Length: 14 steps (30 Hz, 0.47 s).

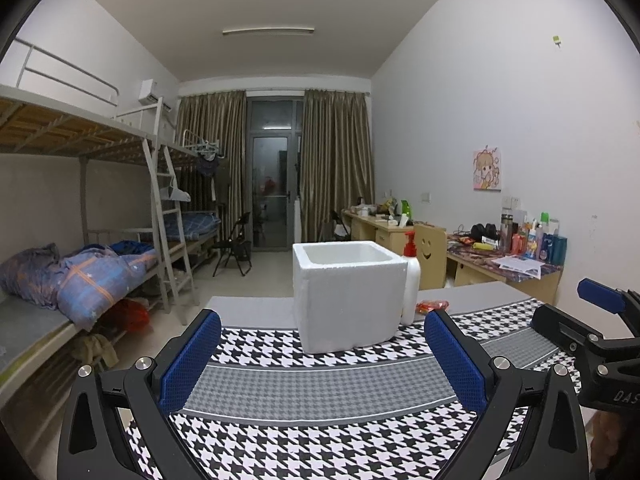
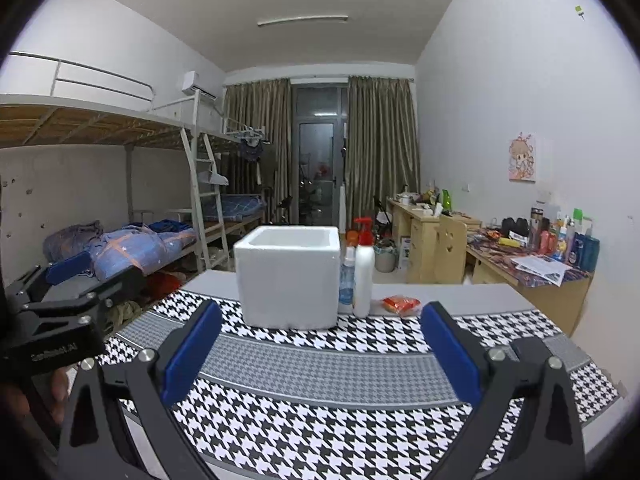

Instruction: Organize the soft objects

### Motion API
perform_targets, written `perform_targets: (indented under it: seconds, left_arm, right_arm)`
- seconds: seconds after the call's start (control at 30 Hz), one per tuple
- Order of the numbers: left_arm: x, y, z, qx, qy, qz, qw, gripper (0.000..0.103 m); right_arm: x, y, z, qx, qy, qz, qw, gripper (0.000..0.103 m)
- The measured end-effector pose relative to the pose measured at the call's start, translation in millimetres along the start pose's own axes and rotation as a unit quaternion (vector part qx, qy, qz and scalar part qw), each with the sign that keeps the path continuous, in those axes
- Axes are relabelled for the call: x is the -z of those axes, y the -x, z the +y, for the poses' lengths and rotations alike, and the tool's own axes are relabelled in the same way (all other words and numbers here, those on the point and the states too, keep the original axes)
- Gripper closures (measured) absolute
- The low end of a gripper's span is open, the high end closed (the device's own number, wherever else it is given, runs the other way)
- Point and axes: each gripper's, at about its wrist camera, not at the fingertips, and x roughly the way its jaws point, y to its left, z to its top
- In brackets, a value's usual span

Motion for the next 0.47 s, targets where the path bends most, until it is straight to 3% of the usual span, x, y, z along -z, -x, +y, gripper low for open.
perform_targets:
  seconds: [0.47]
  left_arm:
    - [15,-3,-3,-0.004,0.001,0.009,0.9999,0.001]
  right_arm:
    - [14,-8,-4,0.013,-0.012,0.020,1.000,0.002]
